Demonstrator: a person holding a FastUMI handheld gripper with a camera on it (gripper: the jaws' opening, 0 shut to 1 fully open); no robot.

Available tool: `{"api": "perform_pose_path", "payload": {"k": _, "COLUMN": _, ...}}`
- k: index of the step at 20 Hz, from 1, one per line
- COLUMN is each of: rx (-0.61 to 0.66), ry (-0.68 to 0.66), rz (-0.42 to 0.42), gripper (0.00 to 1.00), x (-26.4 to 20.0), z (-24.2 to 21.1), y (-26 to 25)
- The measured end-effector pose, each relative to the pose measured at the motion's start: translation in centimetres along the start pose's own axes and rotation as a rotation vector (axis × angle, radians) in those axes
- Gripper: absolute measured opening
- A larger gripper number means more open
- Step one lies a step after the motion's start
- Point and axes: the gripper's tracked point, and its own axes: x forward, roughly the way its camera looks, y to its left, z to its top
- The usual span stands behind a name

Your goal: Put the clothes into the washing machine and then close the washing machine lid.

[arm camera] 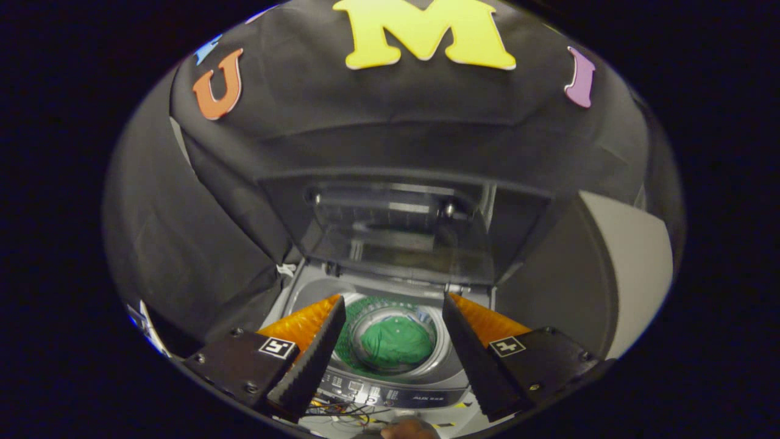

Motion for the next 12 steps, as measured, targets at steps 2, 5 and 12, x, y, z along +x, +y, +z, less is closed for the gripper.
{"api": "perform_pose_path", "payload": {"k": 2, "rx": 0.007, "ry": -0.045, "rz": 0.005, "gripper": 1.0, "x": -1.5, "z": 2.9, "y": 0.0}}
{"api": "perform_pose_path", "payload": {"k": 5, "rx": 0.002, "ry": -0.091, "rz": -0.001, "gripper": 1.0, "x": -2.4, "z": 6.3, "y": 0.0}}
{"api": "perform_pose_path", "payload": {"k": 12, "rx": -0.007, "ry": -0.186, "rz": -0.005, "gripper": 1.0, "x": -0.9, "z": 11.6, "y": 0.3}}
